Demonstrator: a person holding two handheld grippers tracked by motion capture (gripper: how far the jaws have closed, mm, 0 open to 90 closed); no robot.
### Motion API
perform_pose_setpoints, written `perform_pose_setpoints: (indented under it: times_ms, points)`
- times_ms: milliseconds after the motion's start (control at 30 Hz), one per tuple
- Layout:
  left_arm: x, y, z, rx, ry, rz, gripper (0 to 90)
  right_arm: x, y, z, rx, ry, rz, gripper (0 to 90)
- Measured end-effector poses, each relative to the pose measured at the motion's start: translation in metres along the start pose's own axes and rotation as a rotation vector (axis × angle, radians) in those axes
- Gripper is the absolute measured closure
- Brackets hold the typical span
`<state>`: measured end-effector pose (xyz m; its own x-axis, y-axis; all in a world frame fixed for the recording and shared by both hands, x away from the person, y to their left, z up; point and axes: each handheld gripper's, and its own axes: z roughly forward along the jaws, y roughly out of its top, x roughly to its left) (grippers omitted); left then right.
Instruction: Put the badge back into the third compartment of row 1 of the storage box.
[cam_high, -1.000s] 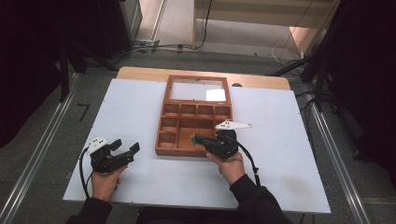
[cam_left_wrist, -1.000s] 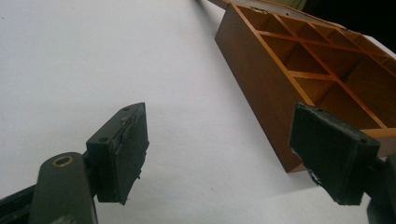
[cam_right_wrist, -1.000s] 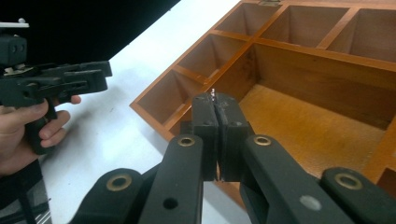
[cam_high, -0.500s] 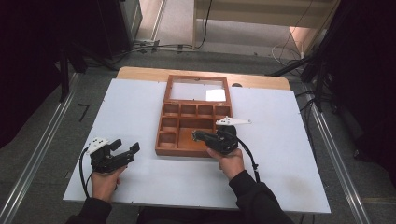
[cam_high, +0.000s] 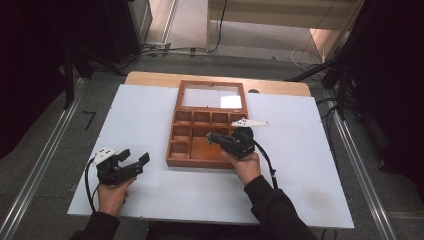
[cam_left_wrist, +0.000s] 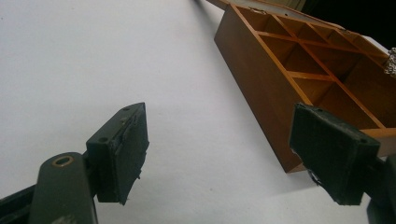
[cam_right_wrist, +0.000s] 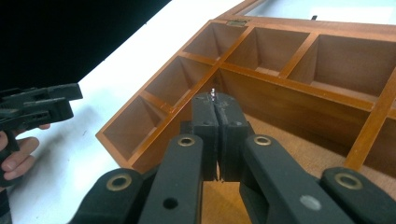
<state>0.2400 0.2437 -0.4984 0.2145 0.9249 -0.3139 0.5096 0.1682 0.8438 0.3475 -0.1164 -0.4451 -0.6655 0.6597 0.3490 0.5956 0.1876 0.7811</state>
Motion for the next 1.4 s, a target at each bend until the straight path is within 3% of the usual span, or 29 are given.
perform_pose_setpoints:
  times_ms: [1400]
  points:
    - [0.002,0.000,-0.001,0.001,0.001,-0.008,20.2,-0.040,0.040,0.016,-0.024,-0.110,0.055,85.8]
